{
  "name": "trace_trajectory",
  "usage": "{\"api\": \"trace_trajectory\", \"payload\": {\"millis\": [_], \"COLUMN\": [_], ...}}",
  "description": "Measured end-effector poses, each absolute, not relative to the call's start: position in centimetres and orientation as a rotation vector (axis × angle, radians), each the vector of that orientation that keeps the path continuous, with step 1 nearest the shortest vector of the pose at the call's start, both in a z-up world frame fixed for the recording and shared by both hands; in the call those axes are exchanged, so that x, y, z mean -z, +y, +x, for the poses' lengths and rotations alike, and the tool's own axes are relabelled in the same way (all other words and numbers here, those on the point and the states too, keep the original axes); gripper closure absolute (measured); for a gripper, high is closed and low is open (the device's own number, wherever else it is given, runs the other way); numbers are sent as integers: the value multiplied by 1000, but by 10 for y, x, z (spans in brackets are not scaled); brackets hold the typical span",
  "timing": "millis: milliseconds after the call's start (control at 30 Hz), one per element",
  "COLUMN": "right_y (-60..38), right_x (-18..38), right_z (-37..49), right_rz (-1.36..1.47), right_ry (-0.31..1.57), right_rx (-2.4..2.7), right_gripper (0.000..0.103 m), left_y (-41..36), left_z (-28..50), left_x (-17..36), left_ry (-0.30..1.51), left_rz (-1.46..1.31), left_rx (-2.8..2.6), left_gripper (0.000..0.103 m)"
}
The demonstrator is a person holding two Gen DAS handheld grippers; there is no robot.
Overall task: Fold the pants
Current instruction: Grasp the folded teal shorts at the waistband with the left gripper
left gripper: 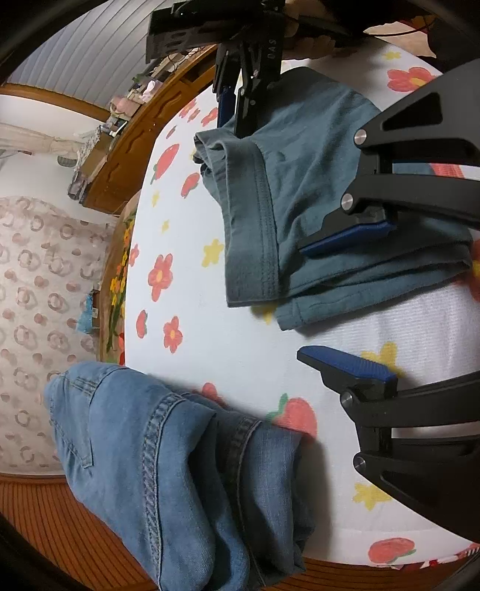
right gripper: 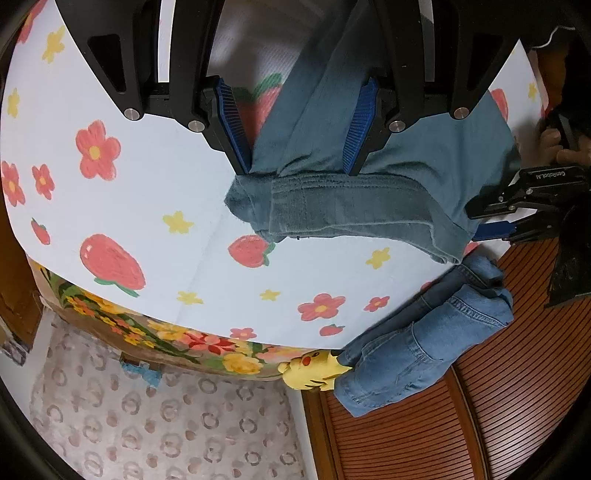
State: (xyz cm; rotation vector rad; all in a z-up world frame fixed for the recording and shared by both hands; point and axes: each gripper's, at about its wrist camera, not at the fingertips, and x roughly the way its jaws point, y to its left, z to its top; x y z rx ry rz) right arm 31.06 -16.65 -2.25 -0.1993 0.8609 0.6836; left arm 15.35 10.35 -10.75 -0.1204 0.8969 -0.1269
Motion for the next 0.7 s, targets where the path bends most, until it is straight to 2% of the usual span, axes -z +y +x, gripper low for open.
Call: {"api": "trace_trajectory", "payload": {"millis": [100, 133, 467, 700], "right_y": [-166, -166, -165, -167], "right_x": [24, 24, 19, 26], "right_z": [313, 313, 316, 324], "right_rz": [-194, -199, -215, -171], "right_ry": [868, 867, 843, 867], "right_rx": [-689, -690, -678, -692], "right_gripper": [49, 49, 49, 45], "left_y": [103, 103, 99, 99], "left_z": [156, 157, 161, 161], "left_x": [107, 107, 107, 106], "left_ry": [904, 905, 913, 914], "left_rz": [-117, -115, -120, -131], "left_rx": [125, 126, 142, 148], "left_gripper": [51, 55, 61, 61]}}
